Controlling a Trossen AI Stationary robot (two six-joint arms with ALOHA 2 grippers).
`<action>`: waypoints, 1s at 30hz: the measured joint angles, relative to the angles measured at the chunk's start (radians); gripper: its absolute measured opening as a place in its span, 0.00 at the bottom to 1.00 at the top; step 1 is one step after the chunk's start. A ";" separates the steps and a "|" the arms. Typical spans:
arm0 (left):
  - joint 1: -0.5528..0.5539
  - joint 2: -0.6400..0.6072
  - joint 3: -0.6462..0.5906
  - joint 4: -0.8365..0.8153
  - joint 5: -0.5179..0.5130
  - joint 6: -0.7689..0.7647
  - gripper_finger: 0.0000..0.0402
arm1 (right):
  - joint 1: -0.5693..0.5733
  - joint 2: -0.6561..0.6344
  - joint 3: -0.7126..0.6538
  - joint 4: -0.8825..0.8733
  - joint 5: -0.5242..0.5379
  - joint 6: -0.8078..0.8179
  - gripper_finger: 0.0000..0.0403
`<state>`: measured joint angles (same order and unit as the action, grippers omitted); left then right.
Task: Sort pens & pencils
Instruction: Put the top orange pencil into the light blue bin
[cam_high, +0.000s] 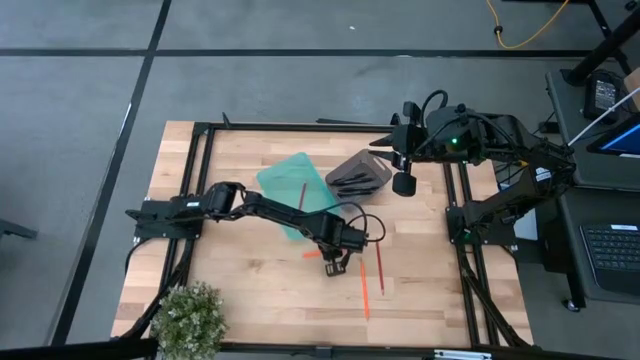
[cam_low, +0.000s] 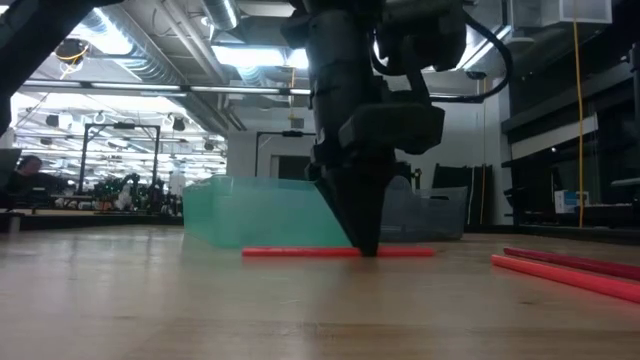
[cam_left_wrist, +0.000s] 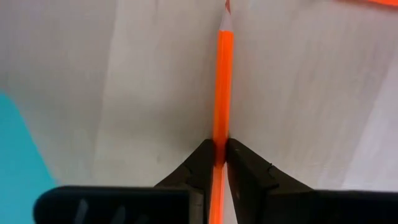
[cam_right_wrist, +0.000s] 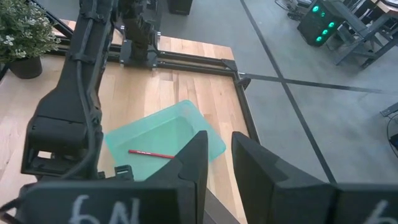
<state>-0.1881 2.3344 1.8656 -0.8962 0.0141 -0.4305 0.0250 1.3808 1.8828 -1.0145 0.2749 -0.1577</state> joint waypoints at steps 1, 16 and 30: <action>-0.003 0.000 0.000 0.003 0.000 -0.006 0.10 | 0.000 0.000 0.000 0.000 0.000 0.000 0.18; -0.022 0.011 0.105 -0.083 -0.001 -0.008 0.08 | 0.000 0.000 0.000 0.000 -0.013 0.019 0.18; -0.022 0.008 0.105 -0.118 -0.040 -0.013 0.08 | 0.000 0.000 0.000 0.000 -0.014 0.019 0.18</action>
<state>-0.2099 2.3425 1.9706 -1.0138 -0.0259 -0.4431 0.0246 1.3808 1.8828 -1.0142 0.2604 -0.1388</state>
